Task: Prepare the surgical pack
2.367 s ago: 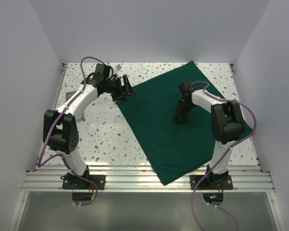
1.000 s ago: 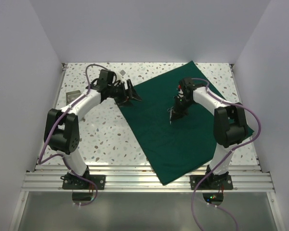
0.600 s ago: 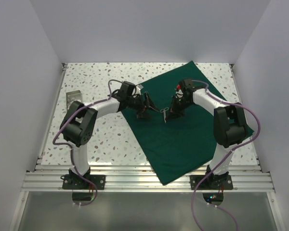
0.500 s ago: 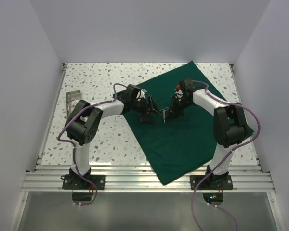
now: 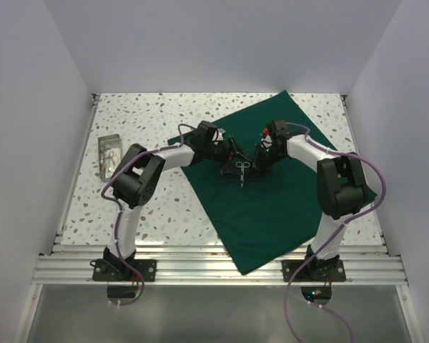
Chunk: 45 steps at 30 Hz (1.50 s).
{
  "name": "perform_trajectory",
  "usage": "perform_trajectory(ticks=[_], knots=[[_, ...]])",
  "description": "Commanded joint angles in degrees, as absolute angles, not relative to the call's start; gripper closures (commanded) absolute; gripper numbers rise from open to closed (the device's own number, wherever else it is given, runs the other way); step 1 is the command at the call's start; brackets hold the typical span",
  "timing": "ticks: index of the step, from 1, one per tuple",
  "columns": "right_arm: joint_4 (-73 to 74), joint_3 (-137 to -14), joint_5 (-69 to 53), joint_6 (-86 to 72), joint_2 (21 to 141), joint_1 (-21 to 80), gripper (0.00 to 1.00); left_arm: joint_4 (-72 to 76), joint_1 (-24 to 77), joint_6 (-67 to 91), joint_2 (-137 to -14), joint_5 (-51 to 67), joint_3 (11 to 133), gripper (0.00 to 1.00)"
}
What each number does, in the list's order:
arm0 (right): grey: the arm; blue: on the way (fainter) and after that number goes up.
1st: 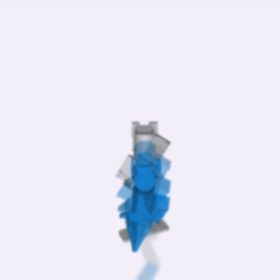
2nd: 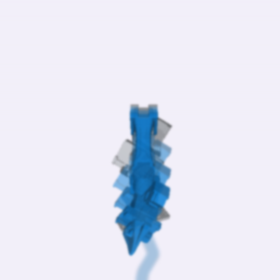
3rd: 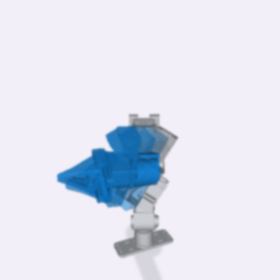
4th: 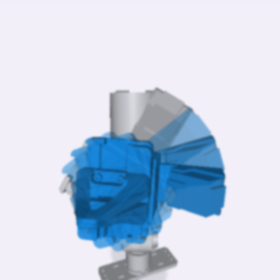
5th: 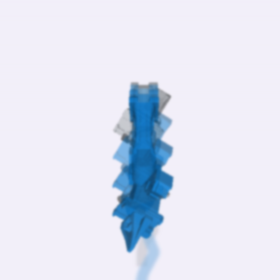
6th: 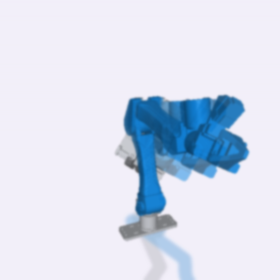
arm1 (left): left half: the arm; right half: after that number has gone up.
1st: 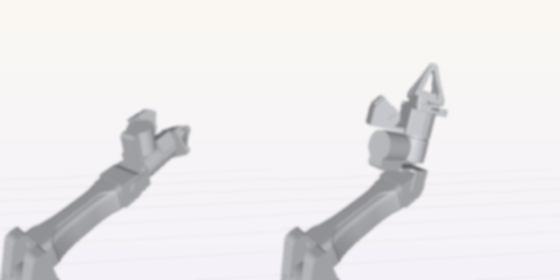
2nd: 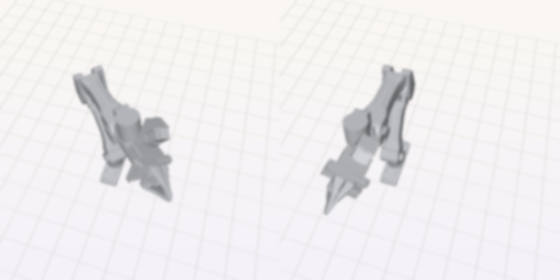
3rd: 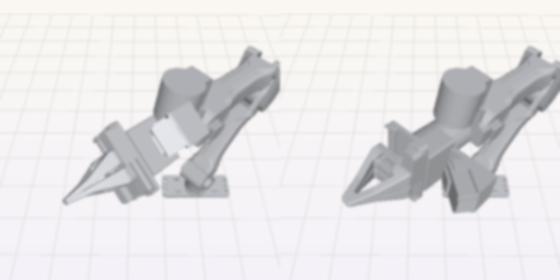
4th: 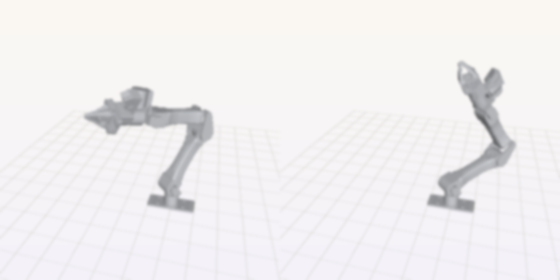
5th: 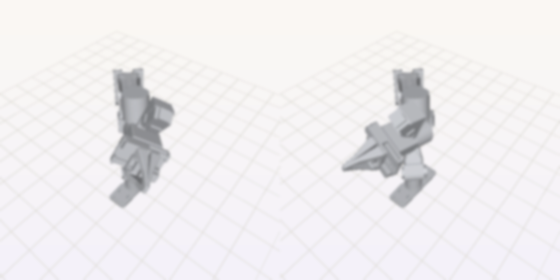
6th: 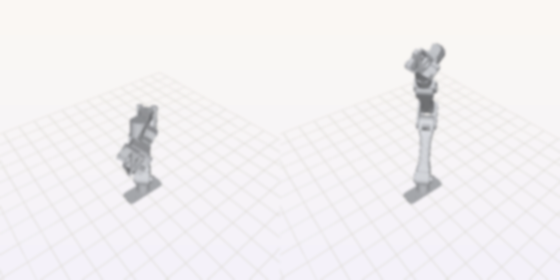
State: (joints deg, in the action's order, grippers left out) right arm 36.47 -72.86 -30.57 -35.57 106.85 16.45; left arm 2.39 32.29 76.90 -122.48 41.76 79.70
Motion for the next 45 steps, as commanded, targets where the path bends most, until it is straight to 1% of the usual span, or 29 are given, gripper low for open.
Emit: perform_trajectory(ticks=[1,6,8,10,12,13,14,15,16,21,25,33,45], knots=[[34.37,-72.42,-33.84,-36.39,103.8,16.7,1.0,3.53,33.84,79.2,-124.62,43.07,82.79,0.31],[33.75,-72.77,-34.19,-36.21,103.97,16.61,1.0,0.09,34.01,76.91,-124.19,41.92,82.62,0.31],[34.45,-73.3,-33.32,-35.08,104.15,16.52,1.0,-7.18,33.84,73.24,-122.96,39.57,83.4,0.32],[36.29,-74.0,-30.77,-33.93,104.15,16.61,1.0,-12.89,33.58,67.01,-120.78,33.96,85.95,0.31],[37.08,-74.09,-28.05,-33.57,103.98,16.79,1.0,-17.82,32.44,64.35,-119.28,31.3,86.13,0.31],[37.09,-74.53,-25.77,-33.57,103.89,17.31,0.89,-18.97,31.74,62.33,-117.35,29.11,85.78,0.31],[37.26,-75.23,-24.19,-33.05,103.97,17.92,0.82,-21.33,30.16,61.18,-116.38,27.7,85.52,0.31],[39.44,-76.19,-22.34,-32.7,104.5,19.93,0.72,-22.66,29.36,58.74,-115.32,25.86,85.08,0.29],[40.77,-77.42,-18.15,-32.43,105.02,21.08,0.69,-23.89,28.49,57.41,-113.4,22.53,84.9,0.29],[49.99,-85.33,-9.42,-31.99,110.73,27.67,0.59,-30.76,22.86,50.37,-109.87,16.62,84.11,0.28],[52.73,-87.71,-6.34,-32.61,113.9,29.35,0.58,-31.38,22.06,47.9,-107.67,14.94,82.71,0.28],[56.16,-91.32,-0.62,-32.34,116.8,33.05,0.6,-31.64,21.09,46.85,-107.23,15.91,81.48,0.27],[56.95,-90.88,0.62,-33.92,119.71,34.28,0.6,-31.11,19.77,45.79,-106.61,17.75,80.86,0.28]])
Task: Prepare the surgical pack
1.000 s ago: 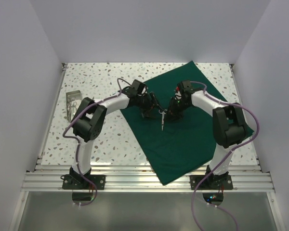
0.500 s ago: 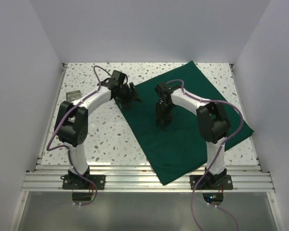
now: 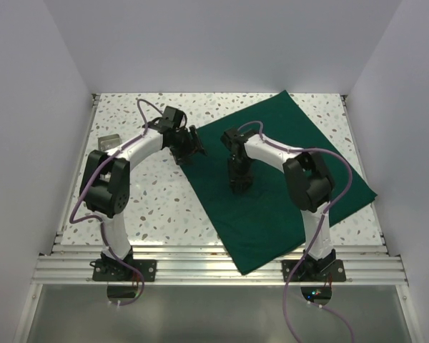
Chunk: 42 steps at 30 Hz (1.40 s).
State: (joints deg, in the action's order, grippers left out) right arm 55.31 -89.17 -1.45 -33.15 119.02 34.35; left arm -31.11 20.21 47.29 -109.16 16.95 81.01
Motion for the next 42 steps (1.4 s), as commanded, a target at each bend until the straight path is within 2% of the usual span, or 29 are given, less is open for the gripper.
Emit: perform_trajectory(ticks=[1,10,13,24,31,34,37,42], knots=[[57.04,-90.79,0.7,-34.1,119.62,34.36,0.6,-31.11,19.6,45.7,-106.52,17.75,80.86,0.28],[55.64,-89.82,1.23,-34.1,121.02,34.54,0.62,-30.76,19.34,45.79,-106.43,18.54,80.77,0.28],[54.85,-89.3,0.88,-34.36,122.34,34.37,0.67,-30.85,19.34,45.62,-106.09,18.54,80.68,0.28],[54.32,-87.8,0.09,-33.49,118.92,32.08,1.0,-29.79,19.34,47.37,-105.29,20.48,79.89,0.27],[56.51,-91.32,-5.18,-31.29,118.04,31.2,1.0,-29.62,19.42,48.34,-105.29,20.74,80.42,0.27],[55.55,-90.79,-6.77,-31.99,118.04,30.33,0.83,-29.71,19.42,48.51,-105.21,20.83,80.07,0.27],[54.23,-90.53,-6.86,-32.69,117.69,29.36,0.79,-29.62,19.42,48.43,-104.77,20.83,79.54,0.27],[53.17,-90.35,-7.38,-33.22,118.12,28.39,0.79,-29.44,19.42,48.08,-104.68,21.27,78.93,0.27]])
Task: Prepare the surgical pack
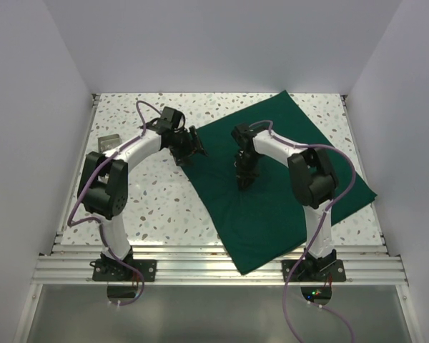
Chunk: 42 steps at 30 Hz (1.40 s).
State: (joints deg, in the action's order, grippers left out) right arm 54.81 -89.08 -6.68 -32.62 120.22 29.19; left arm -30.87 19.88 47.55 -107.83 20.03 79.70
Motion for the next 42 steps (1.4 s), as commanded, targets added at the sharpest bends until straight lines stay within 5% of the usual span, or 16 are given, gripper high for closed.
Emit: perform_trajectory(ticks=[1,42], knots=[[52.74,-90.26,-7.99,-33.22,117.95,28.3,0.79,-29.44,19.42,48.08,-104.76,21.44,79.1,0.27],[51.15,-87.98,-6.94,-33.4,117.69,27.69,0.68,-29.09,18.46,45.79,-107.4,24.52,80.16,0.27]])
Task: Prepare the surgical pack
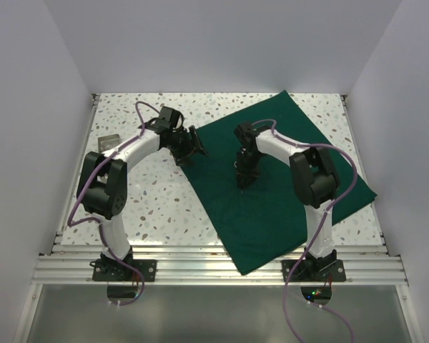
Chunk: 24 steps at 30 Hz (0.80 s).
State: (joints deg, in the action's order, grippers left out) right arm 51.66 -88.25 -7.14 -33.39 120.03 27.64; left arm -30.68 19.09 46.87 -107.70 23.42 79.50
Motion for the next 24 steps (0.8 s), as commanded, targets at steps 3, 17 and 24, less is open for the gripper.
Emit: perform_trajectory(ticks=[3,17,24], knots=[[52.2,-89.03,-6.68,-32.96,117.6,27.69,0.68,-29.09,18.46,45.7,-107.49,24.52,80.24,0.27],[54.14,-89.04,-4.22,-31.82,113.56,27.69,0.68,-28.57,18.37,45.79,-107.14,25.05,79.89,0.27],[51.86,-87.1,-6.42,-32.87,115.84,28.3,0.68,-28.04,18.37,46.14,-107.4,25.58,79.63,0.28]])
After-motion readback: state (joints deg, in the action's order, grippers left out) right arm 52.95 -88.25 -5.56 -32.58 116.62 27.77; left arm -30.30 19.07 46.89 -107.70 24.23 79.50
